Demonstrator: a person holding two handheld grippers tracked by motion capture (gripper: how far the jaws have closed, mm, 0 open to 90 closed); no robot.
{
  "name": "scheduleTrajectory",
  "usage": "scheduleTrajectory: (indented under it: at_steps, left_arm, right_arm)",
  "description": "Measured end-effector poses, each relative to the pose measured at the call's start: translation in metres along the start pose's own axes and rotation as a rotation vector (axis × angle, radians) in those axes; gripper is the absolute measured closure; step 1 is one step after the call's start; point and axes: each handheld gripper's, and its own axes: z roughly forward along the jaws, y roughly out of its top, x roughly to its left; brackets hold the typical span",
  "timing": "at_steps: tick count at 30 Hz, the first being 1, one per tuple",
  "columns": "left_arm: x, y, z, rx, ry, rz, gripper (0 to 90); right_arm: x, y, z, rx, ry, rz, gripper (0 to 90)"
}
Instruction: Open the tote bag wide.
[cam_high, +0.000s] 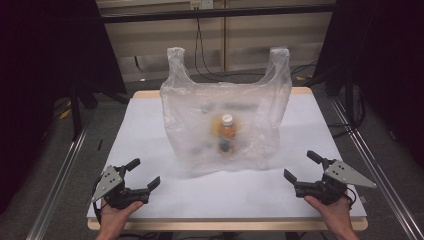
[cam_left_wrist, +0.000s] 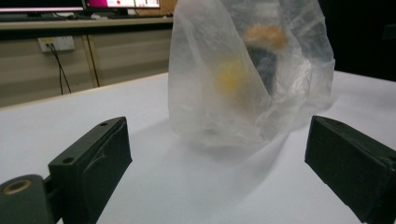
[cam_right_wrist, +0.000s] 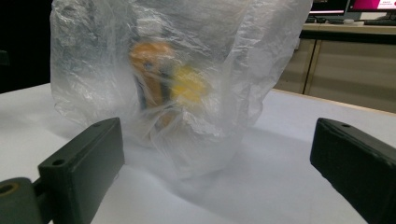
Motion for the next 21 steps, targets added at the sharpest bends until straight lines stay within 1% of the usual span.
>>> scheduleTrajectory:
  at_steps: [1, 3, 4, 6, 7, 8, 9, 10, 11, 12, 13, 14, 15, 16, 17, 18, 19, 20, 21]
  left_arm:
    - [0.000, -0.001, 0.003, 0.020, -0.013, -0.019, 7.6]
    - [0.001, -0.001, 0.003, 0.021, -0.016, -0.025, 8.9]
    - [0.002, -0.001, 0.004, 0.026, -0.023, -0.042, 11.0]
    - [0.002, -0.001, 0.004, 0.030, -0.023, -0.034, 14.7]
    - [0.003, 0.000, 0.003, 0.031, -0.040, -0.032, 19.4]
    - [0.003, 0.000, 0.003, 0.031, -0.040, -0.032, 20.2]
    - [0.001, 0.000, 0.005, 0.022, -0.033, -0.048, 21.4]
    - [0.001, 0.000, 0.005, 0.022, -0.033, -0.048, 24.0]
    - [0.001, 0.001, 0.006, 0.025, -0.035, -0.044, 25.5]
    - [0.002, 0.001, 0.007, 0.040, -0.039, -0.022, 28.7]
    - [0.002, 0.002, 0.010, 0.057, -0.064, -0.029, 33.1]
    - [0.002, 0.003, 0.011, 0.052, -0.067, -0.053, 35.5]
    - [0.002, 0.003, 0.011, 0.052, -0.067, -0.053, 37.7]
    - [0.003, 0.004, 0.011, 0.051, -0.071, -0.061, 37.7]
    - [0.003, 0.005, 0.012, 0.055, -0.089, -0.068, 40.9]
    - [0.003, 0.006, 0.012, 0.073, -0.094, -0.063, 43.2]
    - [0.001, 0.008, 0.013, 0.082, -0.110, -0.065, 46.3]
    - [0.001, 0.008, 0.013, 0.082, -0.110, -0.065, 49.7]
    - [-0.002, 0.010, 0.013, 0.074, -0.114, -0.074, 49.7]
  right_arm:
    - [-0.001, 0.000, 0.000, 0.007, 0.002, -0.003, 3.1]
    - [-0.003, -0.001, 0.002, 0.020, 0.005, 0.012, 3.4]
    - [-0.003, -0.001, 0.004, 0.028, 0.006, 0.011, 4.5]
    - [-0.004, -0.002, 0.004, 0.036, 0.012, 0.012, 4.7]
    - [-0.005, -0.001, 0.006, 0.043, 0.016, 0.021, 7.2]
    - [-0.006, -0.001, 0.006, 0.046, 0.028, 0.020, 11.8]
    - [-0.006, -0.001, 0.006, 0.051, 0.033, 0.022, 12.9]
    - [-0.007, -0.001, 0.007, 0.050, 0.032, 0.025, 13.9]
    - [-0.007, 0.000, 0.006, 0.053, 0.040, 0.030, 18.6]
    - [-0.007, 0.000, 0.007, 0.049, 0.045, 0.031, 23.9]
    - [-0.007, 0.000, 0.007, 0.046, 0.052, 0.034, 26.0]
    - [-0.008, 0.001, 0.007, 0.052, 0.061, 0.024, 26.5]
    - [-0.008, 0.003, 0.008, 0.050, 0.060, 0.030, 30.5]
    - [-0.008, 0.003, 0.008, 0.050, 0.060, 0.030, 30.5]
    - [-0.009, 0.004, 0.007, 0.049, 0.057, 0.028, 34.6]
    - [-0.010, 0.005, 0.006, 0.041, 0.073, 0.049, 38.6]
    - [-0.012, 0.006, 0.004, 0.040, 0.084, 0.060, 47.7]
    - [-0.012, 0.006, 0.004, 0.040, 0.084, 0.060, 47.7]
    - [-0.013, 0.007, 0.003, 0.046, 0.101, 0.058, 49.7]
